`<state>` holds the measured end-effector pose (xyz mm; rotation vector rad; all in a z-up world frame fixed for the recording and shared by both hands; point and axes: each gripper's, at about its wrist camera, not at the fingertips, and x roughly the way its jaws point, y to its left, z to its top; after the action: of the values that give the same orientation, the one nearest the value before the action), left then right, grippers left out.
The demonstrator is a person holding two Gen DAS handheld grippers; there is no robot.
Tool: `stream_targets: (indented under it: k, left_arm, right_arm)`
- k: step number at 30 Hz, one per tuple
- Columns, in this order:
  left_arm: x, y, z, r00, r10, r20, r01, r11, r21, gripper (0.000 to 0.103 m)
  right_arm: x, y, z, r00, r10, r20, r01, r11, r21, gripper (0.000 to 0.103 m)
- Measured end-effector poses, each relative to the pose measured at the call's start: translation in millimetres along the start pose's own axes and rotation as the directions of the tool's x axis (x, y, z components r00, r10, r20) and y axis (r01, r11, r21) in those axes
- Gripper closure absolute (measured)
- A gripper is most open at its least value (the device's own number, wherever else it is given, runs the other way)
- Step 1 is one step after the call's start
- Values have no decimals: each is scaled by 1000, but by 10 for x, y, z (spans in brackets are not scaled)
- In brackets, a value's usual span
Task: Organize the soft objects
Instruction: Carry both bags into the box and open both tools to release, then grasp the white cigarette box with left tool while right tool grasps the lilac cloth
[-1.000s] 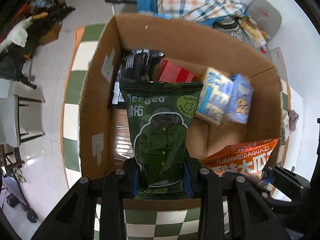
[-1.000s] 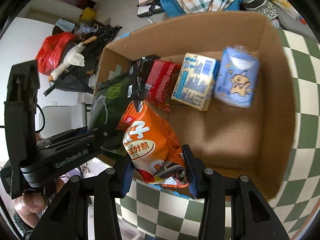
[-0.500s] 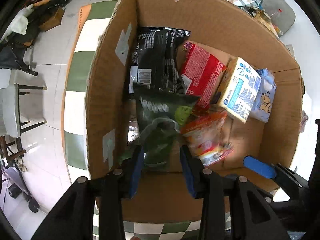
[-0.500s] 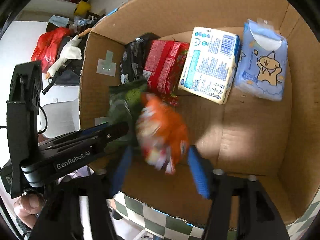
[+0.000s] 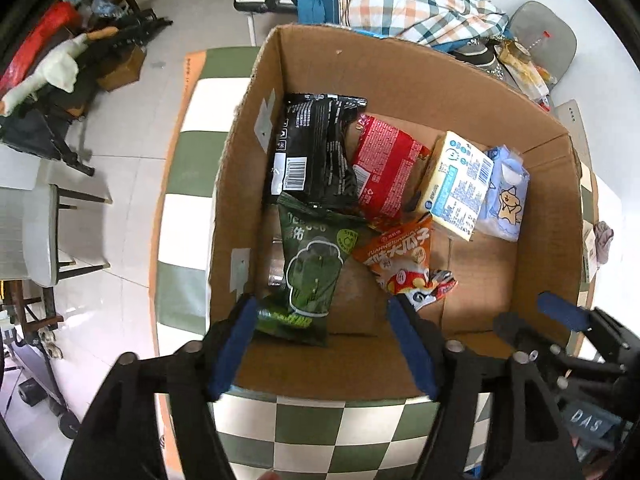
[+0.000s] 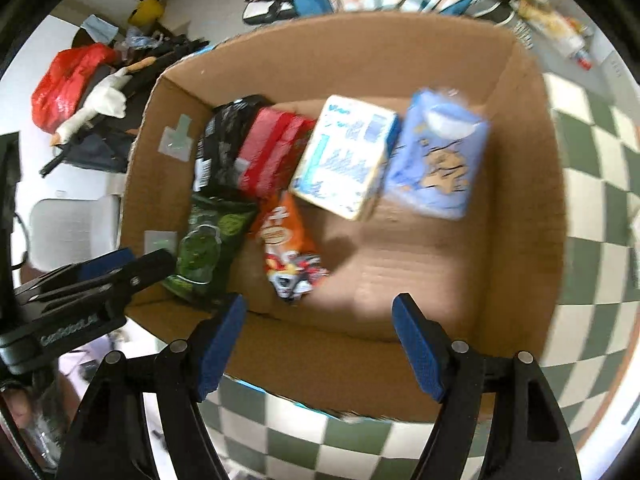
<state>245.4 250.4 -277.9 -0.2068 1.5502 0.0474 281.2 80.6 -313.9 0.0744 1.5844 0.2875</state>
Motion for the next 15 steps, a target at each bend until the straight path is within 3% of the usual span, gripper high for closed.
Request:
stream_targets:
  k: [3, 5, 8, 15]
  left_arm:
    - [-49, -38, -77, 999, 25, 29, -25, 1000, -2, 7]
    - [-116, -64, -141, 997, 51, 55, -50, 999, -3, 5]
    - [-200, -96, -200, 995, 55, 81, -54, 998, -12, 3]
    - [-529, -174, -403, 979, 87, 185, -81, 996, -37, 2]
  right_arm:
    - [-122, -61, -70, 998, -56, 32, 57, 998, -7, 20]
    - [-212, -77, -121, 993, -100, 56, 101, 995, -12, 6]
    - [-354, -83, -207, 985, -144, 94, 146, 989, -22, 0]
    - [-712, -110, -446, 966, -184, 182, 187, 982, 0, 0]
